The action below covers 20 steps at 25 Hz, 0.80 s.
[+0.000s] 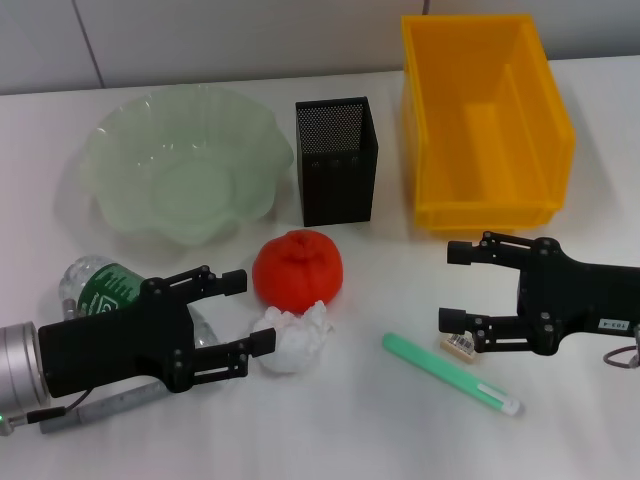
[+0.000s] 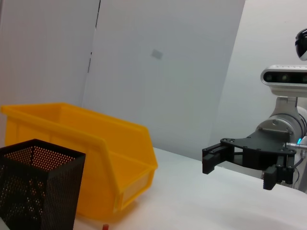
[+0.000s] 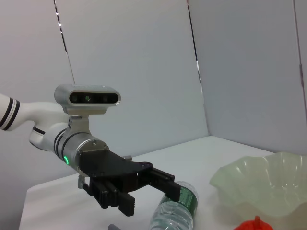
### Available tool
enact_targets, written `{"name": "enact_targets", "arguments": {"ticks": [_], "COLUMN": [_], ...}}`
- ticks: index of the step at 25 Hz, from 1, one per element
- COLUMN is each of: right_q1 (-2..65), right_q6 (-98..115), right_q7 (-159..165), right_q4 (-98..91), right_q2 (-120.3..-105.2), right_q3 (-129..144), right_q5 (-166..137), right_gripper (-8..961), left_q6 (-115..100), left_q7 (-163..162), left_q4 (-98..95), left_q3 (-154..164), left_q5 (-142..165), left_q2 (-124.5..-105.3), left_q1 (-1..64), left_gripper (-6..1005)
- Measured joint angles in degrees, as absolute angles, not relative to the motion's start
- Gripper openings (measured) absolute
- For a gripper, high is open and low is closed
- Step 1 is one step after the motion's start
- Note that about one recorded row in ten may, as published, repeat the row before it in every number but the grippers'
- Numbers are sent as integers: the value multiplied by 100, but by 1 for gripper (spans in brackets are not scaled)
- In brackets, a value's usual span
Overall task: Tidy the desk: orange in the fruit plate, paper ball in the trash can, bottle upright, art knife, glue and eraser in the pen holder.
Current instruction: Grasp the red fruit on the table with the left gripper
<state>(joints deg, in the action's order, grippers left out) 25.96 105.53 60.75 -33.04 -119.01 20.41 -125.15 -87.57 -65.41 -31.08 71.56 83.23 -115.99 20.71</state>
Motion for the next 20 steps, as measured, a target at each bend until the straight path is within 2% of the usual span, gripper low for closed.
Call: {"name": "enact_targets", "arguments": {"ticks": [8, 13, 14, 20], "right_q1": [2571, 2416, 2269, 1905], "right_q6": [10564, 10603, 10603, 10614], "right_q7": [6067, 6061, 6034, 5990], "right_q4": [-3280, -3309, -3326, -3341], "right_q2": [-11910, -11905, -11894, -11857], "right_q3": [2039, 2030, 2023, 2009], "right_q5": [-12515, -12428, -12299, -11985], "right_gripper": [831, 831, 831, 831], "left_q6": [-8762, -8670, -8505, -7598], "left_q7": [-6536, -6153, -5934, -5781], "left_q4": [-3175, -3208, -3226, -3054], "left_q3": [7199, 7113, 7100, 7452], "left_q5": [8323, 8287, 8267, 8174], "left_q2": [-11643, -11781, -11855, -11910], "left_q1": [2107, 2127, 2198, 2635], "left_gripper": [800, 799, 799, 797]}}
